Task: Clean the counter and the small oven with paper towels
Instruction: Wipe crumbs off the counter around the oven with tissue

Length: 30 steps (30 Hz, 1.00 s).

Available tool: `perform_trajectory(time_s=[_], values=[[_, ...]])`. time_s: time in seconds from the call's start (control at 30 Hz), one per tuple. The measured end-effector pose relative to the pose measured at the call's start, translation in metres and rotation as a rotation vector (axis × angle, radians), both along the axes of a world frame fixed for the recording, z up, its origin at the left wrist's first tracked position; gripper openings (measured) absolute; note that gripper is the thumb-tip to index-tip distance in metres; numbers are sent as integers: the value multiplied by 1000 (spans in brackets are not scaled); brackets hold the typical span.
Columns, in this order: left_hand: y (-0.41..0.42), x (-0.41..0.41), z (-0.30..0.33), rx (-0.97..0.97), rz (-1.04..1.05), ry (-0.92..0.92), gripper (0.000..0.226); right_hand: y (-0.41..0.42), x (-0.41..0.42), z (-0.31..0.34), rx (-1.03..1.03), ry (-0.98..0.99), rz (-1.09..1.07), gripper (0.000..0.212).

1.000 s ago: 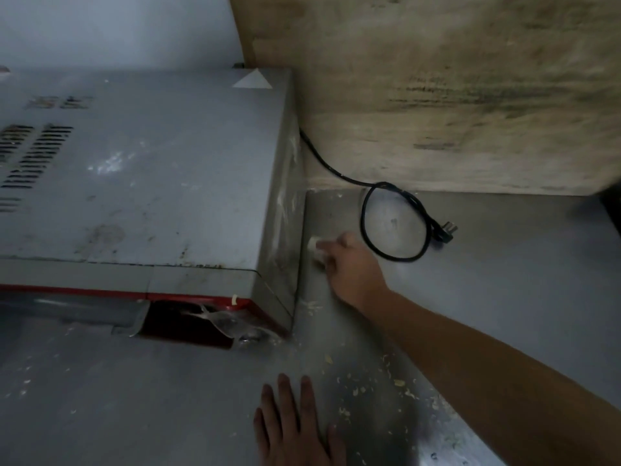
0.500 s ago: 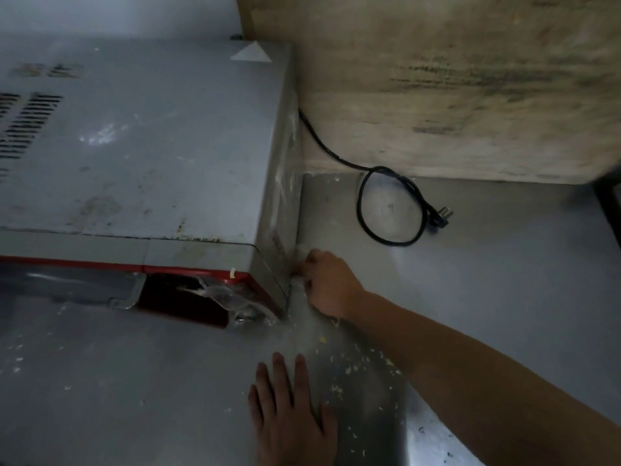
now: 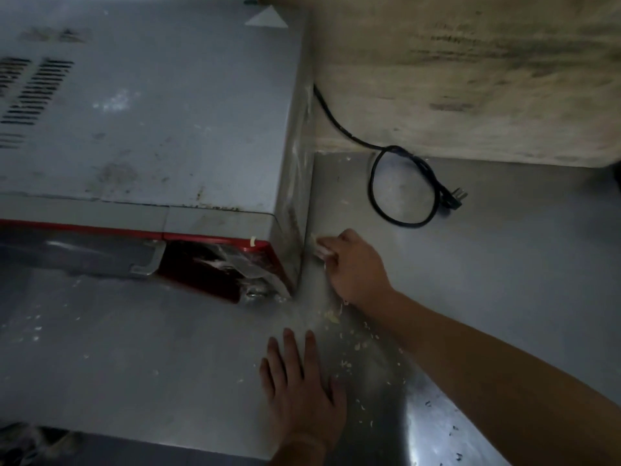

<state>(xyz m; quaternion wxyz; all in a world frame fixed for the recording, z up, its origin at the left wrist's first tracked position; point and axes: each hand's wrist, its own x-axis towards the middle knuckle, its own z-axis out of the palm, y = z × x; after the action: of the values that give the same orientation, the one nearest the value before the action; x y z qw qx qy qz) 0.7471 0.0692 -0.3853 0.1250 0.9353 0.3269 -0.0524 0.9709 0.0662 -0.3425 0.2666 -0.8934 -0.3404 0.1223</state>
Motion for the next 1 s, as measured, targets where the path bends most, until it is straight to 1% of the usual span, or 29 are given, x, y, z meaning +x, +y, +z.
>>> perform_trajectory(time_s=[0.1, 0.17, 0.27, 0.37, 0.47, 0.6, 0.67, 0.8, 0.87, 0.93, 0.97, 1.0], values=[[0, 0, 0, -2, -14, 4, 86, 15, -2, -8, -101, 20, -20, 36], [0, 0, 0, 1, -19, 11, 84, 20, -17, -13, -133, 30, -1, 38], [0, -1, -1, 5, -24, 20, 83, 22, -44, -16, -130, 19, 25, 34], [0, 0, -1, -2, -29, 28, 81, 15, -61, -20, -90, -14, -31, 29], [0, -2, -1, -21, -34, 32, 78, 16, -74, -22, -100, -3, -105, 32], [1, -4, 3, -77, -31, 76, 78, 29, -95, -12, -128, 96, -224, 28], [4, -6, 3, -117, -55, 109, 79, 36, -104, -9, -121, 172, -328, 29], [8, -8, 2, -162, -104, 75, 73, 53, -112, -13, -32, 398, -590, 33], [7, -10, 0, -171, -115, 48, 70, 59, -115, -13, -2, 451, -700, 32], [8, -12, 2, -134, -87, 4, 68, 59, -120, -6, -32, 447, -700, 31], [9, -12, 4, -87, -78, -42, 67, 59, -121, -2, -57, 431, -676, 33], [9, -14, 0, -95, -92, -42, 67, 57, -122, 3, -77, 417, -652, 36]])
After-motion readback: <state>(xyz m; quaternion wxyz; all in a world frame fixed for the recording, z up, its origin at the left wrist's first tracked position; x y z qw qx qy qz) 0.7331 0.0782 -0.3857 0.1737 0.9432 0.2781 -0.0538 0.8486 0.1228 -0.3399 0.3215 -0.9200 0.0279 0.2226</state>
